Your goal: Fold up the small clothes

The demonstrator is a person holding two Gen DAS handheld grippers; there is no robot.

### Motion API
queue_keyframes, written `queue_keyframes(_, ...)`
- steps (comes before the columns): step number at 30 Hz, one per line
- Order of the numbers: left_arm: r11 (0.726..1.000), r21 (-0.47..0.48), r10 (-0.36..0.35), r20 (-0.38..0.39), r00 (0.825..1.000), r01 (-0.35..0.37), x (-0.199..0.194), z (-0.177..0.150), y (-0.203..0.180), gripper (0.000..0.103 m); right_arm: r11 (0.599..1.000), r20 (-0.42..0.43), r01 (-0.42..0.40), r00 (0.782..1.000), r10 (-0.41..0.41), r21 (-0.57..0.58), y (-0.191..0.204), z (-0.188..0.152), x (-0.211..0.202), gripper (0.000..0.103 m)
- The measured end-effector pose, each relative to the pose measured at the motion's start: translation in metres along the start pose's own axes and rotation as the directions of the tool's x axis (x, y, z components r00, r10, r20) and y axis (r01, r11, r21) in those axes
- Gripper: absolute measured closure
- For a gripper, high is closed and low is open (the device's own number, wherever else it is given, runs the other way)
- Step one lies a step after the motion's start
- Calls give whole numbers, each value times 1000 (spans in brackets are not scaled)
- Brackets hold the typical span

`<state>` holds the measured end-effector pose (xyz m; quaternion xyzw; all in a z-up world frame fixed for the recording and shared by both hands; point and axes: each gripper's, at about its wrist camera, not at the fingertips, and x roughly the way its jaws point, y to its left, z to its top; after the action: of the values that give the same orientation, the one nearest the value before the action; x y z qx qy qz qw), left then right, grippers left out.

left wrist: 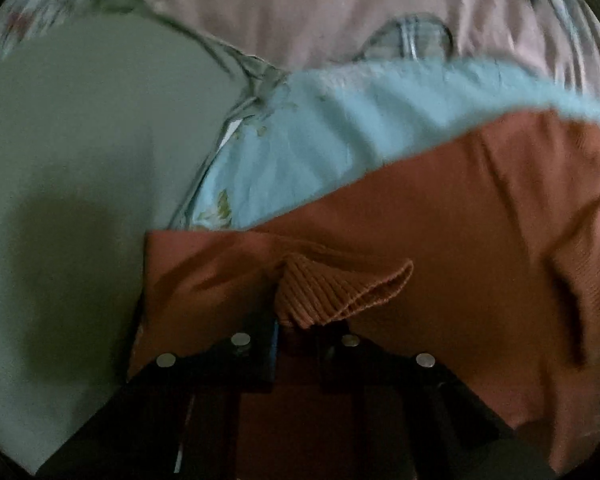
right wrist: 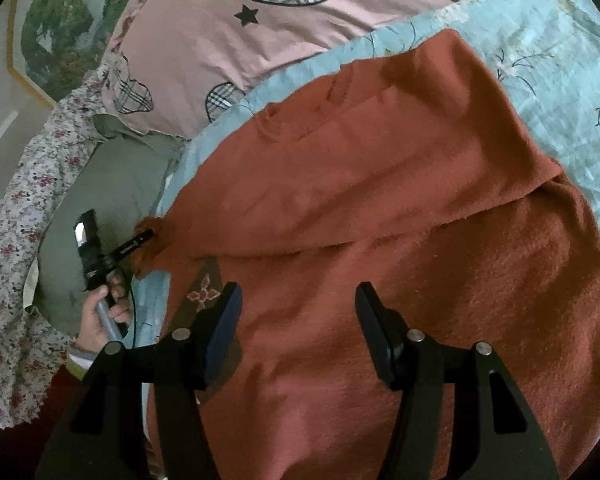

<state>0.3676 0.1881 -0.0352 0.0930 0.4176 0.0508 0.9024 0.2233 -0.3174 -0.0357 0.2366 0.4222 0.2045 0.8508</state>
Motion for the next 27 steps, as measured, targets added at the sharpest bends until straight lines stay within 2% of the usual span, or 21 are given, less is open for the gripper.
queue_keyframes(2,995,-77,-62,32,998,64,-21,-1,5,93,1000,13,-2,1000,2,10,-3,0,-4,43)
queue_keyframes(4,986,-102,-122,82,989,130,-47,1,-4,94,999,24,-5,1000,4,32,-8,-1,-8,43)
queue_keyframes(6,973,-94,-195,147,970,210,-81,4,-24,93,999,38,-6,999,4,51,-14,-2,-13,43)
queue_keyframes(7,960,-81,-248,186,951,267,-103,7,-43,93,998,45,-3,999,1,58,-17,-3,-16,43)
queue_keyframes(9,940,-53,-317,228,921,337,-128,10,-72,93,997,60,9,998,-14,75,-25,-3,-24,43)
queue_keyframes(10,922,-32,-367,251,896,386,-143,14,-97,93,996,68,15,997,-21,88,-32,-3,-29,43)
queue_keyframes(14,863,39,-496,255,830,504,-165,24,-180,93,990,95,42,994,-55,136,-56,0,-48,43)
queue_keyframes(15,857,47,-508,249,825,513,-166,24,-195,93,988,102,46,993,-62,147,-61,0,-52,43)
queue_keyframes(17,829,57,-555,214,804,557,-158,27,-238,93,984,116,54,991,-74,168,-72,2,-61,43)
queue_keyframes(19,815,67,-576,194,794,575,-150,27,-265,93,982,120,61,989,-83,176,-78,3,-64,43)
queue_keyframes(21,810,80,-586,163,794,581,-138,24,-297,93,980,118,65,989,-88,186,-83,4,-65,43)
queue_keyframes(24,818,96,-575,111,811,567,-115,15,-330,92,979,116,67,989,-91,193,-87,5,-62,43)
queue_keyframes(26,824,103,-565,78,821,557,-102,8,-341,88,979,109,63,990,-85,194,-87,6,-58,43)
queue_keyframes(27,825,103,-563,59,824,556,-96,7,-345,81,979,105,61,991,-82,193,-85,7,-54,43)
